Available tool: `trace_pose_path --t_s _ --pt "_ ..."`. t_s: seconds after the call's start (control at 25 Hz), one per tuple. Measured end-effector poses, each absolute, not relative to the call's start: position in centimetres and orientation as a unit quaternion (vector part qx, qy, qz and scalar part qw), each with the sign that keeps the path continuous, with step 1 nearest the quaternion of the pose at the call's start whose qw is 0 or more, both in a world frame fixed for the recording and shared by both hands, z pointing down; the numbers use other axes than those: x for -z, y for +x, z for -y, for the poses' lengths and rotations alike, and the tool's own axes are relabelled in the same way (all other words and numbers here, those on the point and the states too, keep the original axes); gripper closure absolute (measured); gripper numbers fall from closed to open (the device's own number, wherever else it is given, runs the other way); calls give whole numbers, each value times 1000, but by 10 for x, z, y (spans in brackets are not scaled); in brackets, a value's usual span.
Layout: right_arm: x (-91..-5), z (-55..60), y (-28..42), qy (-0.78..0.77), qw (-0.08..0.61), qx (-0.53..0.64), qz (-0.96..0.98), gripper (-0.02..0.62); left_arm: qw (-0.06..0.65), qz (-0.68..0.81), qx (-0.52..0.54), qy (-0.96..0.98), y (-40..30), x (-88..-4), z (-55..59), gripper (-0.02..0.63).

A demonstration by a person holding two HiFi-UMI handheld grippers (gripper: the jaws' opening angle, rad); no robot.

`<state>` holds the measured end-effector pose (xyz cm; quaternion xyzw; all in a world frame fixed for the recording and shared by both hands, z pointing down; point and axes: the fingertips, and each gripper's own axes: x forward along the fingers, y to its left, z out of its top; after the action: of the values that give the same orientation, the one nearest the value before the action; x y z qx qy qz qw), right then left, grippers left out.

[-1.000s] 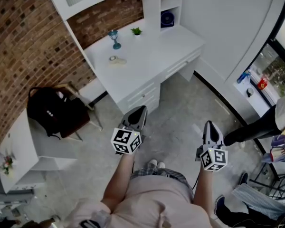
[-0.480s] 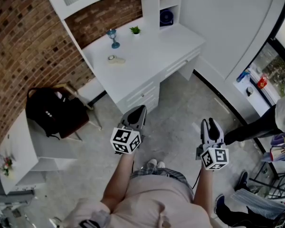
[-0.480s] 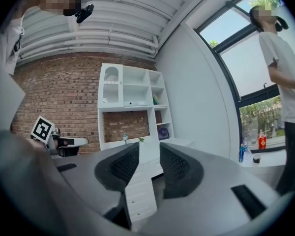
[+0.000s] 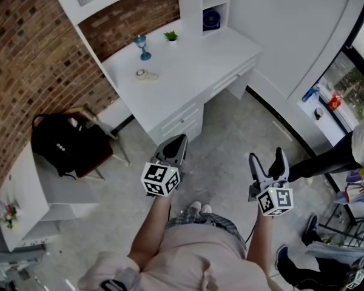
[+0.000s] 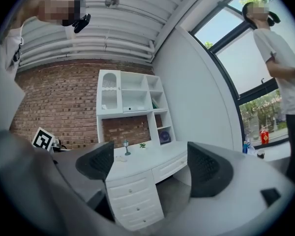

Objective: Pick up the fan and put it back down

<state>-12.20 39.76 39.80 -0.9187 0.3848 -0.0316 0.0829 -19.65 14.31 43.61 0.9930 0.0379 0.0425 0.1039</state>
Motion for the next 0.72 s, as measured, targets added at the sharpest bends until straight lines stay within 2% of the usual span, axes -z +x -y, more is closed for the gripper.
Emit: trace_pose_path --t_s 0.2,0.72 --pt "-403 -388 -120 -921 83 34 -379 121 106 -44 -46 992 -190 -441 -134 578" --pt "-401 -372 -106 -926 82 30 -368 120 106 -64 -50 991 -166 -448 -124 578"
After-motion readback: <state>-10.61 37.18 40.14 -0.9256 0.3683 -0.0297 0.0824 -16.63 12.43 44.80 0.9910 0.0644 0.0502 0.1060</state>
